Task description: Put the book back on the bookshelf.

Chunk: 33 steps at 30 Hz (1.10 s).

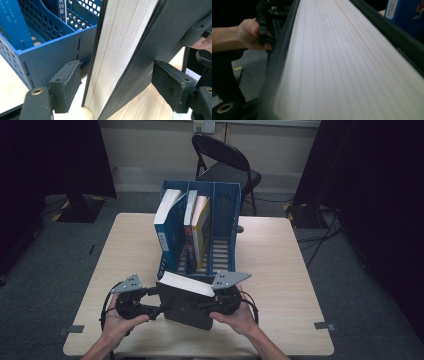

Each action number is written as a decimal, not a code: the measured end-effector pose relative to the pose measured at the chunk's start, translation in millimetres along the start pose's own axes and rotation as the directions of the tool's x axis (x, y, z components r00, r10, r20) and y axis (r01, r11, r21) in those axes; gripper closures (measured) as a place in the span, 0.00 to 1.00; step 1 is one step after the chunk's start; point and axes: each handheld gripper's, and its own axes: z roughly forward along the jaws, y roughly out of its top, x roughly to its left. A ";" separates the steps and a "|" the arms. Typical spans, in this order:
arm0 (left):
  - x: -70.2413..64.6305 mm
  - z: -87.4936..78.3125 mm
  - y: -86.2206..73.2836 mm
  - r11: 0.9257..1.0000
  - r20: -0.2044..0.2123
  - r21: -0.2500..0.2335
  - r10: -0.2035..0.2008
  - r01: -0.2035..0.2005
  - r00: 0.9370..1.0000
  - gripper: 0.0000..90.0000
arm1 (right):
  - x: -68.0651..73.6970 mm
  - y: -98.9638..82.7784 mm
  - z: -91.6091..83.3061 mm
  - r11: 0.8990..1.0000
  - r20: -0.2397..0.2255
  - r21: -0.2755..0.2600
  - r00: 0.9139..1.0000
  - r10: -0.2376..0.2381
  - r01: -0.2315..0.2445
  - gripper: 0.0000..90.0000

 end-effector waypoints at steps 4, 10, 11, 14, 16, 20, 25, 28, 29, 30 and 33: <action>-0.1 -2.5 -0.8 1.000 -0.029 0.003 -0.003 0.004 1.000 0.20 | 2.7 -0.4 -3.0 1.000 0.007 0.012 1.000 -0.015 0.015 0.56; -1.6 -4.9 0.9 1.000 -0.076 -0.018 -0.024 0.022 0.997 0.17 | 4.1 0.7 -4.8 0.999 0.017 0.029 1.000 -0.026 0.025 0.57; -3.5 -4.4 1.2 1.000 -0.084 -0.012 -0.018 0.017 0.996 0.18 | 3.6 0.6 -5.5 0.999 0.018 0.029 1.000 -0.026 0.026 0.57; -3.3 -4.0 -1.1 1.000 -0.076 0.014 -0.018 0.019 0.997 0.17 | 3.2 -0.6 -8.3 0.999 0.029 0.027 0.999 -0.020 0.019 0.57; -3.1 -5.3 -3.5 0.999 -0.098 0.033 -0.033 0.036 0.995 0.17 | 3.4 -1.7 -11.0 0.999 0.036 0.028 0.999 -0.019 0.018 0.58; 1.8 -12.4 -9.3 0.997 -0.121 0.039 -0.061 0.066 0.991 0.17 | 2.9 -5.1 -18.4 1.000 0.046 0.027 0.999 -0.011 0.010 0.58; 14.0 -16.2 -22.5 0.993 -0.197 0.075 -0.078 0.094 0.977 0.17 | 2.7 -10.3 -29.3 1.000 0.068 0.022 0.998 -0.002 0.000 0.58; 19.1 -19.2 -27.3 0.991 -0.227 0.079 -0.091 0.111 0.970 0.17 | 3.2 -14.1 -37.2 1.000 0.082 0.021 0.997 0.006 -0.008 0.58; 20.5 -19.7 -28.2 0.990 -0.239 0.071 -0.099 0.119 0.966 0.17 | 2.7 -14.9 -39.0 1.000 0.083 0.020 0.997 0.008 -0.010 0.58; 22.1 -20.6 -28.9 0.990 -0.248 0.068 -0.105 0.125 0.963 0.17 | 2.3 -16.1 -41.2 1.000 0.088 0.016 0.996 0.013 -0.014 0.58; 25.2 -19.6 -31.5 0.990 -0.295 0.058 -0.106 0.128 0.950 0.17 | 0.8 -19.0 -47.3 1.000 0.105 0.012 0.994 0.022 -0.023 0.58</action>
